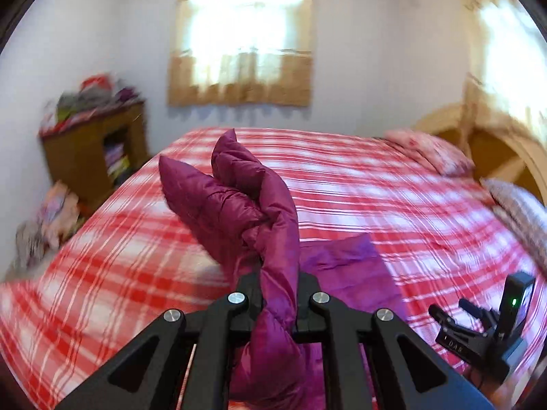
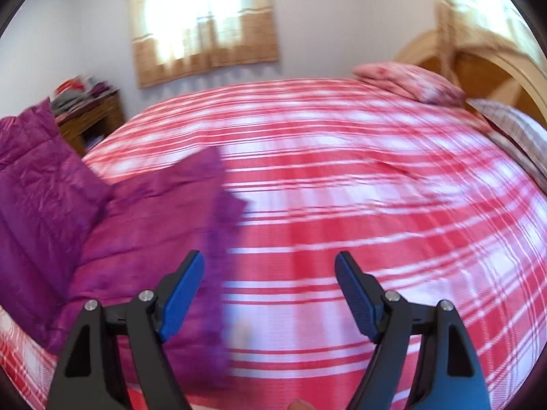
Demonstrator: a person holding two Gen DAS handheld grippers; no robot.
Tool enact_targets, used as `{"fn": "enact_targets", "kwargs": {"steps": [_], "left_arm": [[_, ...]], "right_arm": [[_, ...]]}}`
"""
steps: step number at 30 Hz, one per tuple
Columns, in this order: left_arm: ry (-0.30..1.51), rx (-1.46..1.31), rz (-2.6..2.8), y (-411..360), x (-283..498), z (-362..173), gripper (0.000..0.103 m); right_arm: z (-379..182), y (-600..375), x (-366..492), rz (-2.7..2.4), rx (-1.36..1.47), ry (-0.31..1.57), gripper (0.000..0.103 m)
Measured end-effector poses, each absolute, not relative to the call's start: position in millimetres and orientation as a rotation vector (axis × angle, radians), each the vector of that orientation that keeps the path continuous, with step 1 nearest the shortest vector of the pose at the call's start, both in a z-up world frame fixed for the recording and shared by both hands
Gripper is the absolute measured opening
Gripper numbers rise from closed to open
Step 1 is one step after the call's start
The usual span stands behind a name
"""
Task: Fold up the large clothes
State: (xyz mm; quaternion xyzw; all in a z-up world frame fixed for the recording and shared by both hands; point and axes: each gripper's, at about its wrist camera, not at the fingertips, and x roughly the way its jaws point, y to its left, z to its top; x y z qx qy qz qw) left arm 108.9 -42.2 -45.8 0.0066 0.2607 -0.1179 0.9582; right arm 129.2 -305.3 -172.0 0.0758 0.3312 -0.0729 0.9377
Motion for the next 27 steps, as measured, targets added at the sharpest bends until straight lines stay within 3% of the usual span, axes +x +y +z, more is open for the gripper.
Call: {"fn": "enact_targets", "kwargs": {"steps": [4, 10, 15, 19, 20, 22, 25, 27], "left_arm": [[0.520, 0.177, -0.294, -115.7, 104.7, -67.6, 0.008], [0.587, 0.404, -0.348, -191.3, 103.3, -142.6, 0.009], [0.525, 0.601, -0.326, -226.5, 81.7, -166.8, 0.020], [0.433, 0.610, -0.387, -227.2, 53.7, -134.0, 0.042], [0.408, 0.601, -0.398, -222.4, 46.4, -122.2, 0.061], [0.374, 0.547, -0.410, -206.8, 40.8, -104.0, 0.084], [0.392, 0.424, -0.361, -166.4, 60.1, -82.4, 0.087], [0.458, 0.354, -0.238, -134.1, 94.5, -78.9, 0.087]], "right_arm": [[-177.1, -350.5, 120.3, -0.218, 0.225, 0.681, 0.081], [-195.6, -389.2, 107.0, -0.264, 0.288, 0.715, 0.081], [-209.9, -399.5, 106.9, -0.268, 0.311, 0.745, 0.081], [-211.6, -404.6, 109.9, -0.277, 0.313, 0.754, 0.081], [-211.3, -406.6, 110.8, -0.279, 0.312, 0.755, 0.081], [-204.4, -407.6, 112.2, -0.292, 0.296, 0.749, 0.081], [-186.7, -403.9, 118.3, -0.282, 0.277, 0.750, 0.081], [-167.3, -393.1, 125.2, -0.264, 0.245, 0.743, 0.067]]}}
